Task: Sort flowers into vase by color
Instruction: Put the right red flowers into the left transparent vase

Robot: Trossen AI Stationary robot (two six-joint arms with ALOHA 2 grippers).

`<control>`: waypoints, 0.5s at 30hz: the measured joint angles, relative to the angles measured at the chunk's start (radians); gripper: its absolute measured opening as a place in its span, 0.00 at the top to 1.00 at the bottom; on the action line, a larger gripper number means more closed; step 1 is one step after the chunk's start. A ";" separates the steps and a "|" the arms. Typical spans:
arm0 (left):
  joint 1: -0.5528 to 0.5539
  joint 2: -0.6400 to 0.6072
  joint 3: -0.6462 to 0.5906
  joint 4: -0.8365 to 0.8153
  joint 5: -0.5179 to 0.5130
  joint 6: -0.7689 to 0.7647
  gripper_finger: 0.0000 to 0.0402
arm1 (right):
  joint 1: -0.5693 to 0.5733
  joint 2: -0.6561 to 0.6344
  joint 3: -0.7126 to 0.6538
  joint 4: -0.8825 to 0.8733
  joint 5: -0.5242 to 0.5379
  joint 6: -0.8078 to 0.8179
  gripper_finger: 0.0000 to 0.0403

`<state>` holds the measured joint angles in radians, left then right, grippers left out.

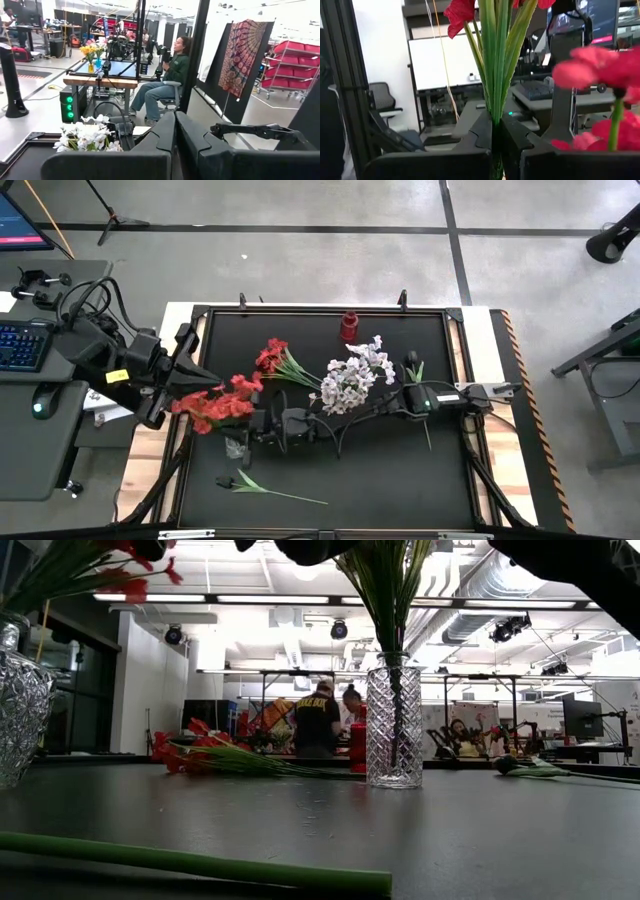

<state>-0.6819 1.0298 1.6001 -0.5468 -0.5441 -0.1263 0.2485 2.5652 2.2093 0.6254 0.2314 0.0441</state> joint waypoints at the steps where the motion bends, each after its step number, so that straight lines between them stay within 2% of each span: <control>1: 0.000 0.000 0.000 0.000 -0.005 0.005 1.00 | 0.000 0.000 0.000 -0.009 0.000 0.000 1.00; 4: 0.000 0.000 0.000 0.000 -0.022 0.026 1.00 | 0.001 0.000 0.000 -0.036 0.000 0.017 1.00; 12: 0.000 0.000 0.000 0.076 -0.030 0.049 1.00 | -0.009 0.000 0.000 -0.107 0.000 0.205 1.00; 15: 0.000 0.000 0.000 0.100 -0.030 0.074 1.00 | -0.011 0.000 0.000 -0.107 0.000 0.221 0.93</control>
<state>-0.6819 1.0301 1.5997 -0.4471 -0.5743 -0.0519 0.2379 2.5652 2.2093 0.5183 0.2318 0.2655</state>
